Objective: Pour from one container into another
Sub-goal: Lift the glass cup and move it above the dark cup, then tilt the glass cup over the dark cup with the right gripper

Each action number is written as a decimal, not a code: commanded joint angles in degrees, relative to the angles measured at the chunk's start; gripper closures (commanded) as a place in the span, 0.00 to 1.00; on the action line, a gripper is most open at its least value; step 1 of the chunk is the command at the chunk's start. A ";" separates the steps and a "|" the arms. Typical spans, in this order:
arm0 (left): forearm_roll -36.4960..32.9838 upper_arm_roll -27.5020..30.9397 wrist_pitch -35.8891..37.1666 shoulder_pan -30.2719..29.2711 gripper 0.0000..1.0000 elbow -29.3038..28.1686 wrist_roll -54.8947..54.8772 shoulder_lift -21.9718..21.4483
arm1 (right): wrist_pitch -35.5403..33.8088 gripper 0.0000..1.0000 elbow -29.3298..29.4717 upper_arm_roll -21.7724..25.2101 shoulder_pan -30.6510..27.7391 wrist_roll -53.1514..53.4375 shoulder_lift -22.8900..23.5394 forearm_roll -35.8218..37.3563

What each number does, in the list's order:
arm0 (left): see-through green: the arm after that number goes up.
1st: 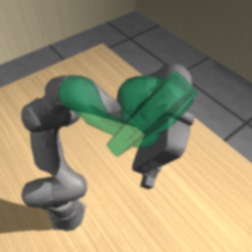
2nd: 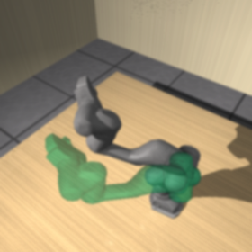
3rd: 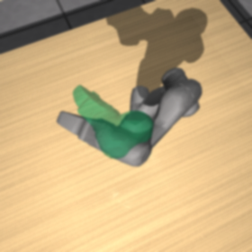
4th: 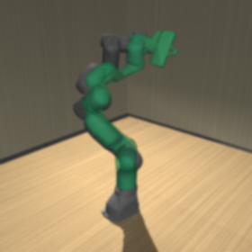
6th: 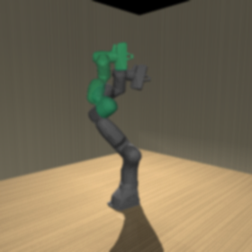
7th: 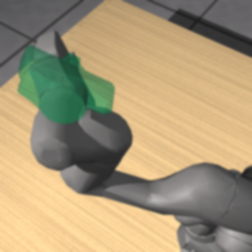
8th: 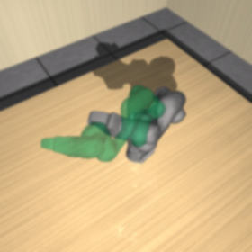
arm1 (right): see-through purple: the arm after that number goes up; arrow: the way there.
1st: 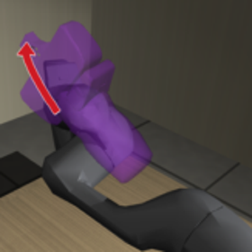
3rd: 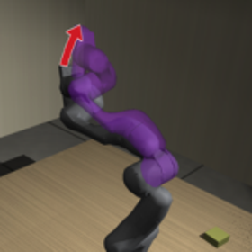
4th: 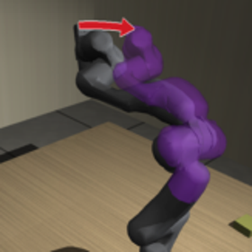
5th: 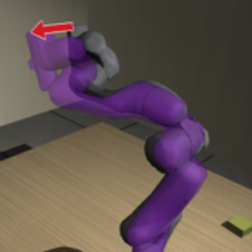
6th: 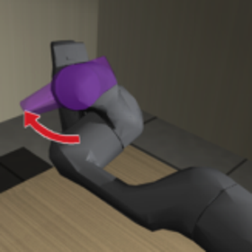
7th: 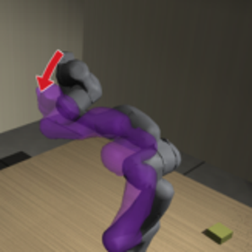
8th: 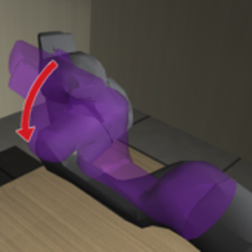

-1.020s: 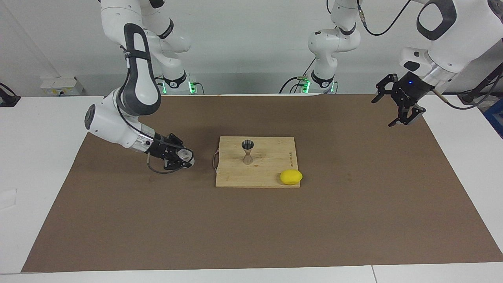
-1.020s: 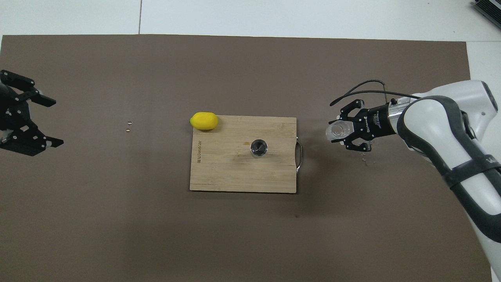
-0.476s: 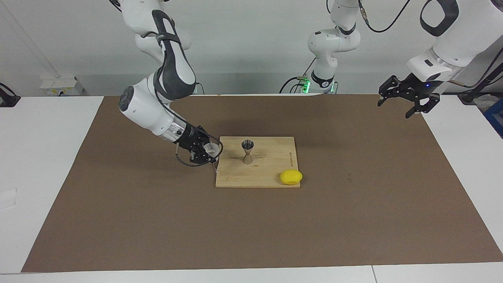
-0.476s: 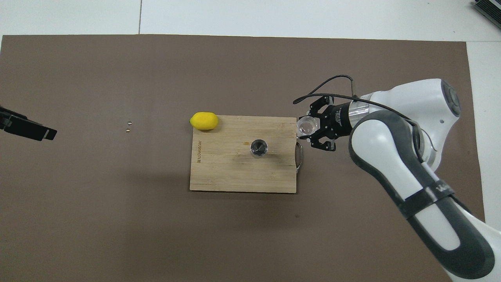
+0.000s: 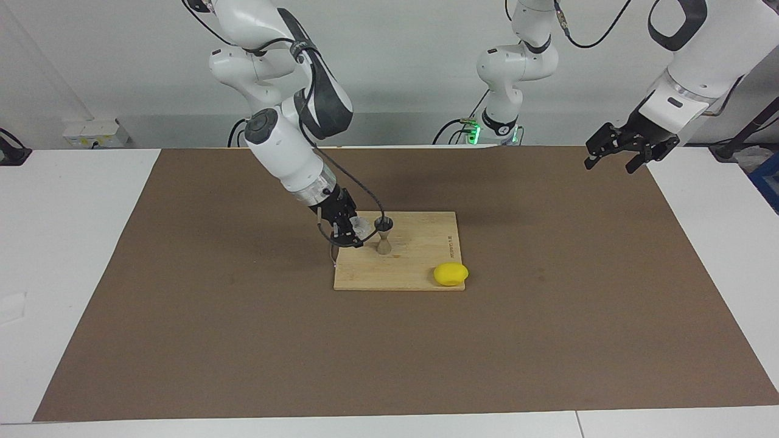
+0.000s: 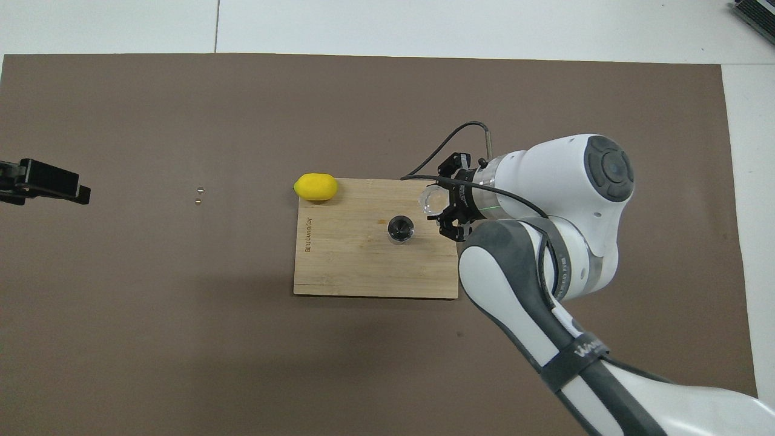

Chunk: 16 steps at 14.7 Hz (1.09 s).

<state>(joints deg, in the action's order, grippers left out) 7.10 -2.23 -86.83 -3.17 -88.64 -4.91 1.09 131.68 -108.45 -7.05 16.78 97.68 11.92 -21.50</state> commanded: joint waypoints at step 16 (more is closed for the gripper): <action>-1.48 0.12 -1.32 1.14 0.00 -4.17 1.75 -3.11 | -4.42 0.99 3.60 -0.07 8.01 3.22 0.65 32.29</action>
<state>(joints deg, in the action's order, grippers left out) 7.05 -2.37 -86.80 -2.68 -91.31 -4.23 -0.60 128.27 -105.84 -7.07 24.60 99.66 12.16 7.33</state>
